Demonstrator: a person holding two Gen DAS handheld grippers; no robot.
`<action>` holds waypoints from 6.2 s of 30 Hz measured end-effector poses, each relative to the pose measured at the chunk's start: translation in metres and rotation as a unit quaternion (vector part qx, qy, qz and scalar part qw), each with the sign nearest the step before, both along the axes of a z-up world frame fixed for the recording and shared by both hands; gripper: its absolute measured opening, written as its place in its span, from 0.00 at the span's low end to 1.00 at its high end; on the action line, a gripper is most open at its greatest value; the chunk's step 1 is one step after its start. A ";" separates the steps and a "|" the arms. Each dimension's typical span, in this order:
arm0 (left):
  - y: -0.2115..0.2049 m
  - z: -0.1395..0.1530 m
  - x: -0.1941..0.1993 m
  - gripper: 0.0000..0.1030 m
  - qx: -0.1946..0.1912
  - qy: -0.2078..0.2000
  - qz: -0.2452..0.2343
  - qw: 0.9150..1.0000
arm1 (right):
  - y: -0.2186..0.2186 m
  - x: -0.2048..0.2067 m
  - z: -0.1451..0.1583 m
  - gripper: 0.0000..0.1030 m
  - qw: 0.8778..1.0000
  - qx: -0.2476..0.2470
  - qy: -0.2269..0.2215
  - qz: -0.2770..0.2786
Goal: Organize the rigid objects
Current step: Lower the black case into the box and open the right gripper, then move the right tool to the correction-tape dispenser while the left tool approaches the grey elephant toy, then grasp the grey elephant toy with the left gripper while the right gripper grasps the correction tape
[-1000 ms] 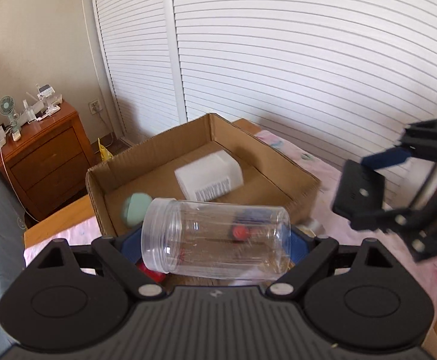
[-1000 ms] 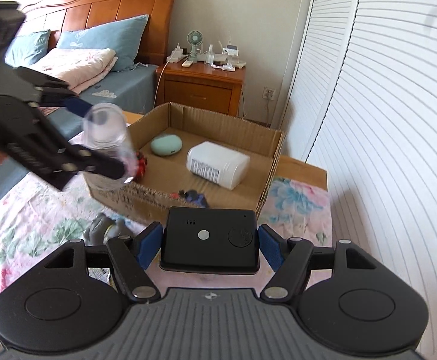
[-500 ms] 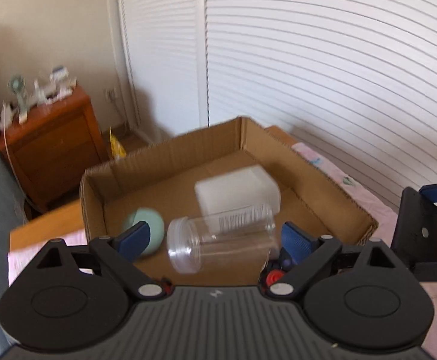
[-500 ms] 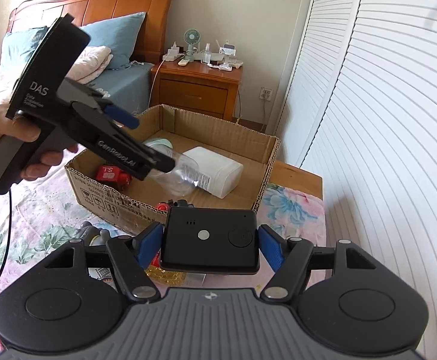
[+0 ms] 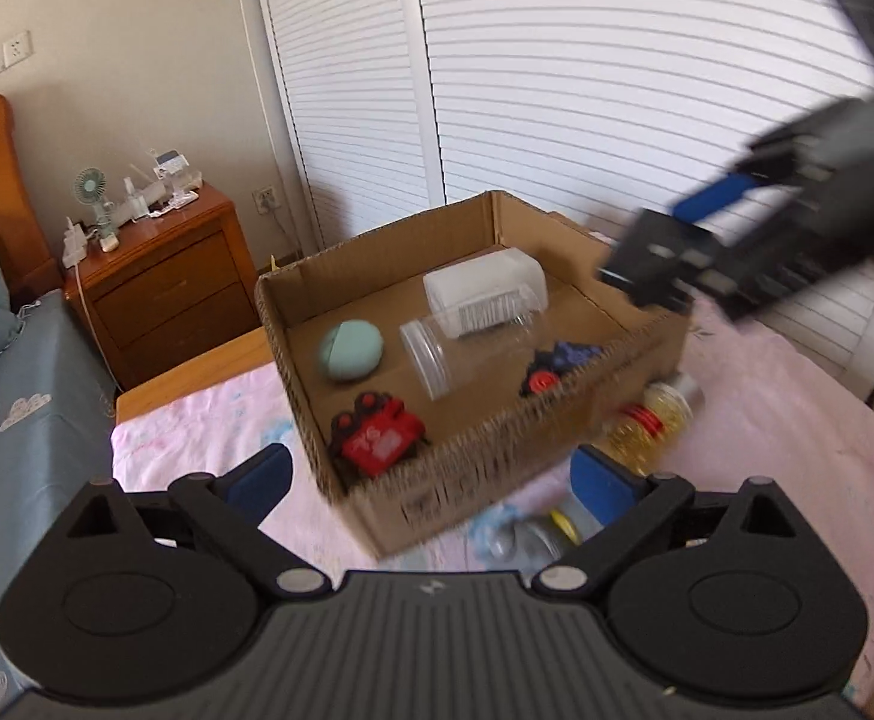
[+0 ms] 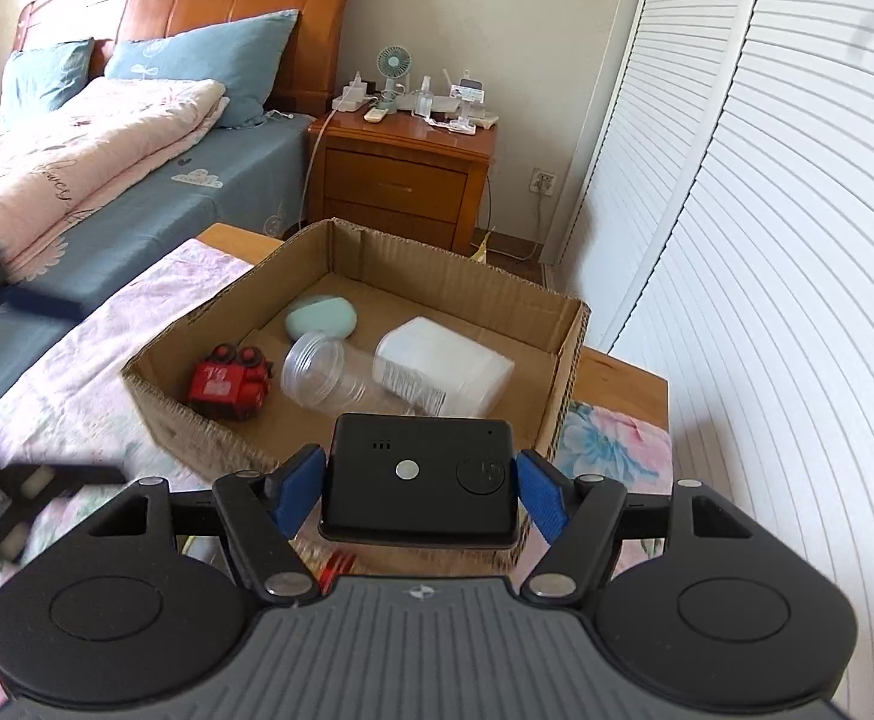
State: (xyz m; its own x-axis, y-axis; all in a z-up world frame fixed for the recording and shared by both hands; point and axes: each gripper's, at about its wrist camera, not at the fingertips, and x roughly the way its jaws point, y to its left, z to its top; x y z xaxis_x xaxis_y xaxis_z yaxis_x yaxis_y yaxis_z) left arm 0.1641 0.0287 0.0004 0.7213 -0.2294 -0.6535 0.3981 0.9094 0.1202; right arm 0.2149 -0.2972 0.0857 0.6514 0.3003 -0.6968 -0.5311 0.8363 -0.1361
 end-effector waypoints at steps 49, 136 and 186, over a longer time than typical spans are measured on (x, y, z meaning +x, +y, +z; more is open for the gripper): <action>0.021 -0.017 -0.077 0.96 -0.039 0.021 0.112 0.993 | -0.001 -0.030 -0.032 1.00 0.995 0.050 0.033 -0.079; -0.022 -0.087 0.019 0.71 -0.160 0.147 0.113 0.970 | -0.042 -0.110 -0.134 1.00 0.991 0.054 0.017 -0.121; 0.015 -0.093 -0.023 0.75 -0.099 0.112 0.141 0.979 | -0.031 -0.102 -0.127 0.89 0.989 0.047 0.033 -0.139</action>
